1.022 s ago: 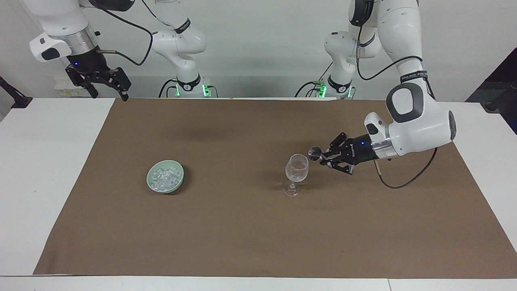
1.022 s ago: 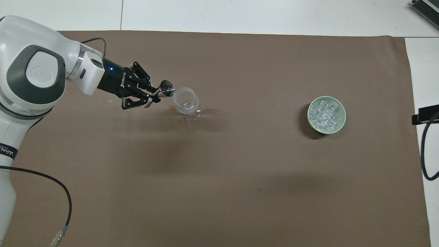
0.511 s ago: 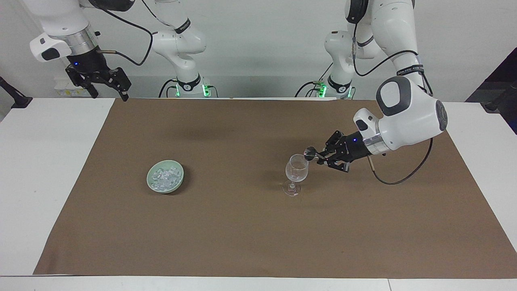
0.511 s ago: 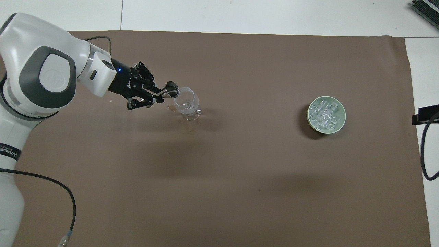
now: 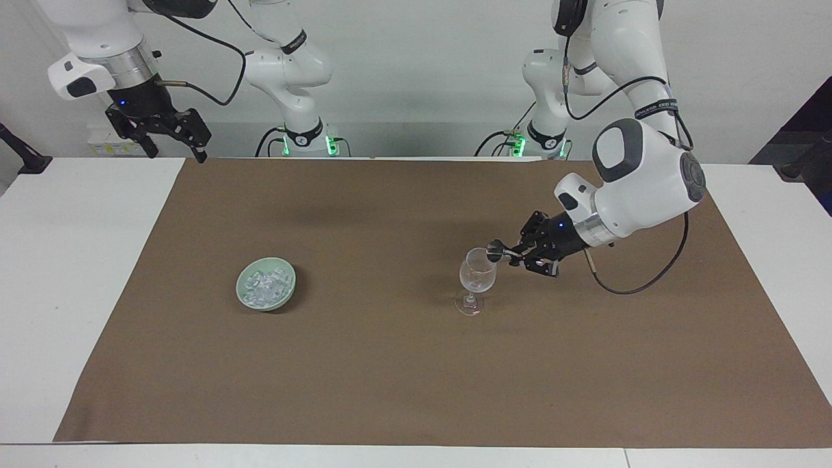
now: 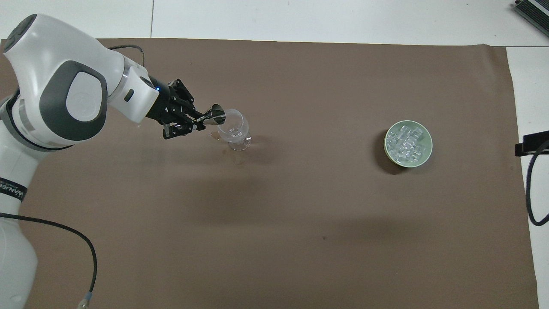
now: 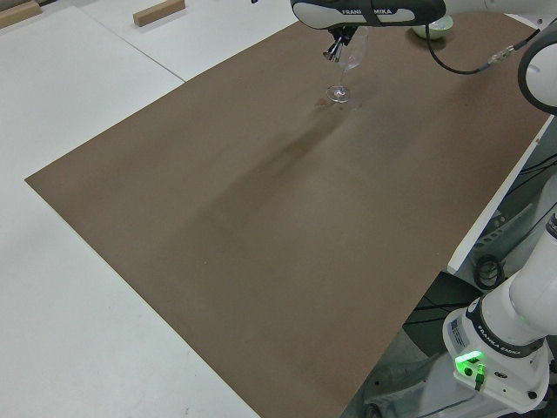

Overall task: Pour wine and add ice with both arms
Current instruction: 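Tilt the silver cup over the wine glass with the left gripper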

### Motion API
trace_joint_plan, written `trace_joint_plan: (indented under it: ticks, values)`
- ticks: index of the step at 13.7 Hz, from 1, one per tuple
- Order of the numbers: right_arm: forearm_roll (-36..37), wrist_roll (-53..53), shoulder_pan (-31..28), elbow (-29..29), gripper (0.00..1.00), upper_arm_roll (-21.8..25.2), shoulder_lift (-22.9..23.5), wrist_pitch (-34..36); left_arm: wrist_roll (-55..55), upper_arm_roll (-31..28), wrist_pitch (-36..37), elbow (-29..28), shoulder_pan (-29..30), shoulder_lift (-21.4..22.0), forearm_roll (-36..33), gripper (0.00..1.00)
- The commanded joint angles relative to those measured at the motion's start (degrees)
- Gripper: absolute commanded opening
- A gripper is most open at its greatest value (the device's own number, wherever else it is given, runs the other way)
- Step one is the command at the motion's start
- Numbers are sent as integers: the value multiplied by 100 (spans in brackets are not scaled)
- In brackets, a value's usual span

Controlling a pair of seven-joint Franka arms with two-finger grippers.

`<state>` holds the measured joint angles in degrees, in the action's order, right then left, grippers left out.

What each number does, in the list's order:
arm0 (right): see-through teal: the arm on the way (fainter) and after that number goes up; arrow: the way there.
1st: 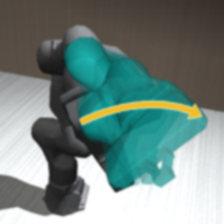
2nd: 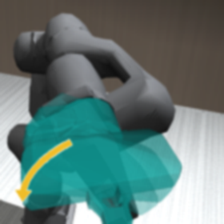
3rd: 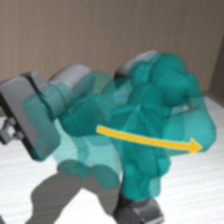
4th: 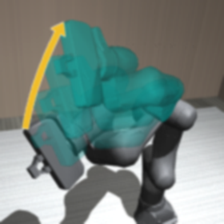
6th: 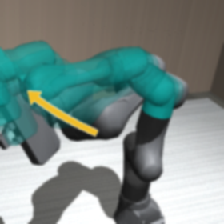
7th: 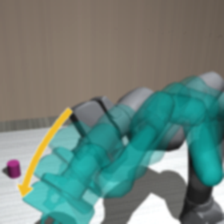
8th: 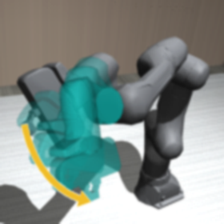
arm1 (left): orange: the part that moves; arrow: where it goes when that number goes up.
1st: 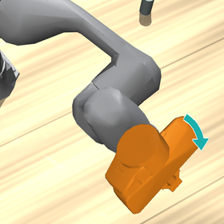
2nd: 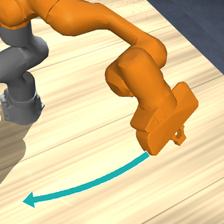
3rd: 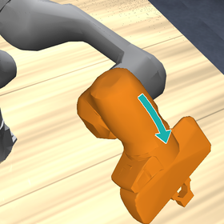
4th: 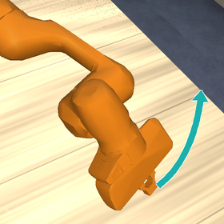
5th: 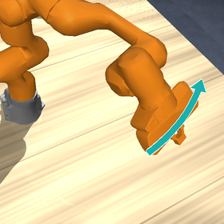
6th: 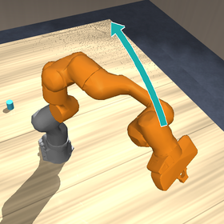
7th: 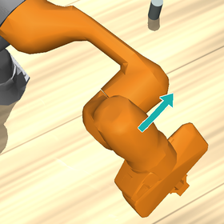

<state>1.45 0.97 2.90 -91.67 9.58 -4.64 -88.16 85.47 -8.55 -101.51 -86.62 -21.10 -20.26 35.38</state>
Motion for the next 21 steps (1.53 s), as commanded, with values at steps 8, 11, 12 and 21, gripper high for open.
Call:
trace_joint_plan:
  ticks: [8, 11, 12, 21]
  values:
    - [22, -18, -26, -149, 100, -18, -89, -140, -724, -111, -115, 189, -439, 119, -979, 0]
    - [22, -18, -26, -149, 100, -18, -89, -140, -988, -111, -115, 268, -474, 119, -1295, 0]
    - [22, -18, -26, -149, 100, -27, -89, -149, -1023, -111, -115, 294, -492, 110, -1331, 0]
    - [13, -9, -26, -149, 100, -27, -89, -228, -1727, -120, -106, 523, -790, 101, -2174, 0]
